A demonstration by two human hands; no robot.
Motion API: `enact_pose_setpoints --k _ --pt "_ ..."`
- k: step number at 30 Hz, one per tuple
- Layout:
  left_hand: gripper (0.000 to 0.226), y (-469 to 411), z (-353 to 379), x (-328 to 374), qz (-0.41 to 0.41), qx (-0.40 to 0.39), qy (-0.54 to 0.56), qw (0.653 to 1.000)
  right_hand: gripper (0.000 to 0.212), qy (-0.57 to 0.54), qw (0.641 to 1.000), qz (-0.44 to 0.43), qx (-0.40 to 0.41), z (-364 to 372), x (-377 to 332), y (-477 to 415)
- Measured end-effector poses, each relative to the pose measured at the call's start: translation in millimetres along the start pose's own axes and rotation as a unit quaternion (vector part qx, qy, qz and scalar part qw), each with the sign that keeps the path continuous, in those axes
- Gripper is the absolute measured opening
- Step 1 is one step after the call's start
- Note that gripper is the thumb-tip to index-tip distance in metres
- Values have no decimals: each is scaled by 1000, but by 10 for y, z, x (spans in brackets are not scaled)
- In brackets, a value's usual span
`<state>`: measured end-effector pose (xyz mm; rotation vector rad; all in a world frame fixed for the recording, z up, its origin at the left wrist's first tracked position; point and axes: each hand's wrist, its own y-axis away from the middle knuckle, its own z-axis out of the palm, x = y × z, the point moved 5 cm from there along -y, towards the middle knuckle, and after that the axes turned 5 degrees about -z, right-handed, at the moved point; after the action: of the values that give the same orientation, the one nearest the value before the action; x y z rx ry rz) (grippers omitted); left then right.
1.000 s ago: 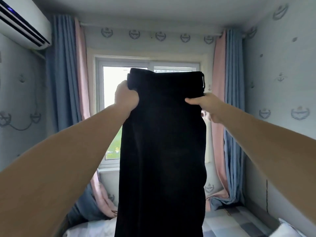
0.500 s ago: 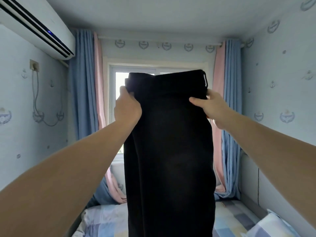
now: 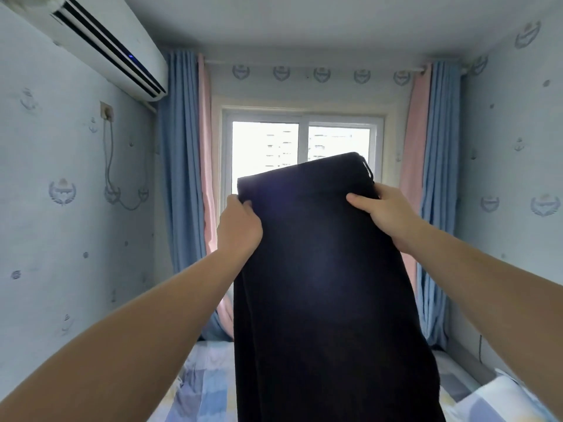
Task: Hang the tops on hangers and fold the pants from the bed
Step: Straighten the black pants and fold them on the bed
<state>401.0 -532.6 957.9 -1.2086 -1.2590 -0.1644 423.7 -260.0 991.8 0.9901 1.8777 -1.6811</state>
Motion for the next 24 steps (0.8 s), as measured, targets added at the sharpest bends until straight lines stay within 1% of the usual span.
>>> enact_pose_setpoints --k 3,5,8,10,14,19,24 --pt "30 31 120 -501 -26 -12 -15 999 9 -5 999 32 -15 260 464 59" --pt "26 28 238 -932 -39 -12 -26 999 10 -7 998 55 -22 476 871 83" --pt "19 26 482 -1688 -63 -13 -41 997 15 -8 995 98 -23 858 1624 96" --pt "17 44 721 -2329 -99 -22 -47 994 18 -14 990 137 -27 1149 2239 121" --pt "17 125 1294 -3907 -188 -39 -95 977 16 -12 973 225 -52 1822 3782 270" --pt "12 361 2118 -6069 -301 -90 -158 936 6 16 930 361 -64 2753 5987 732" --pt "15 497 2844 -8015 -359 -134 -210 900 8 41 898 435 -55 3542 7984 1121"
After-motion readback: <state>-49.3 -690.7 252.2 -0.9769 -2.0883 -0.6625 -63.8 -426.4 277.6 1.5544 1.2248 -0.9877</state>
